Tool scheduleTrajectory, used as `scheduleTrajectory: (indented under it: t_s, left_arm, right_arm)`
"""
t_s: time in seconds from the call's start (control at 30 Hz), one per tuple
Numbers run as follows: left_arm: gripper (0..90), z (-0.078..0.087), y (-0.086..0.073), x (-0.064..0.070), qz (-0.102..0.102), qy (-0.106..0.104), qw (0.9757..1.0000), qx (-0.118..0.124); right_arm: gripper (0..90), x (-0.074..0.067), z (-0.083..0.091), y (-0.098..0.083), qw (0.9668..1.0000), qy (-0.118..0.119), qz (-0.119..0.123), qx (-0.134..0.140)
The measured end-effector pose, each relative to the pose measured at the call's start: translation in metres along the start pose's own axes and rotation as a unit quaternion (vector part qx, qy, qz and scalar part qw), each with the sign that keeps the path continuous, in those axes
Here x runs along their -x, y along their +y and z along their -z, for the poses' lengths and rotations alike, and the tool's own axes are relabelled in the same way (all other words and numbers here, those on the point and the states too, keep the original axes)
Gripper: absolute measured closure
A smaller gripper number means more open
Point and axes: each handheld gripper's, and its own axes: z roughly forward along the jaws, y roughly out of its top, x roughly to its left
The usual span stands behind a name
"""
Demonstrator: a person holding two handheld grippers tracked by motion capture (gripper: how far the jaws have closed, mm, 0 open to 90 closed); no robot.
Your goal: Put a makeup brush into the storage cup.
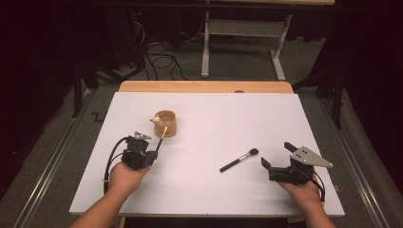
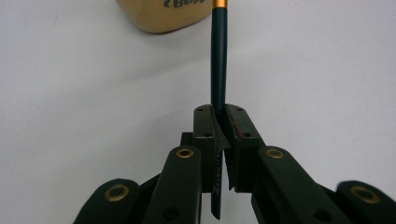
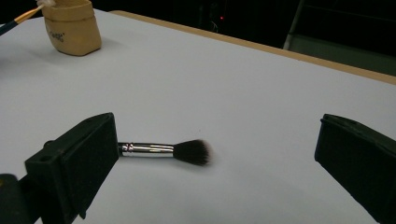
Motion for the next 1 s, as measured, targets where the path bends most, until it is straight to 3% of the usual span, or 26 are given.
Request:
scheduleTrajectory:
  t_s: [0.13, 0.27, 0.63, 0.9, 1.0]
  left_arm:
    - [83.7, 0.0013, -0.0003, -0.0015, 0.001, -0.007, 0.9998, 0.019]
    - [83.7, 0.0032, -0.0009, 0.0008, -0.011, -0.007, 0.999, 0.043]
    - [83.8, 0.0051, -0.0001, 0.0018, -0.013, -0.03, 0.9934, 0.11]
    - [83.8, 0.0086, 0.0014, 0.001, 0.002, -0.034, 0.9853, 0.168]
    - [83.8, 0.0084, -0.0018, 0.0018, 0.006, -0.033, 0.9807, 0.193]
  right_arm:
    - [0.6, 0.0, -0.0005, -0.0004, 1.0, 0.001, -0.003, -0.001]
    - [0.6, -0.0005, -0.0006, -0.0001, 1.0, 0.0, 0.002, -0.001]
    - [0.6, -0.0008, -0.0011, -0.0005, 1.0, -0.001, 0.002, -0.001]
    - [0.5, -0.0019, -0.0011, 0.0003, 1.0, 0.001, 0.006, 0.004]
    - [0.5, -0.0024, -0.0016, 0.0004, 0.9999, 0.001, 0.01, 0.003]
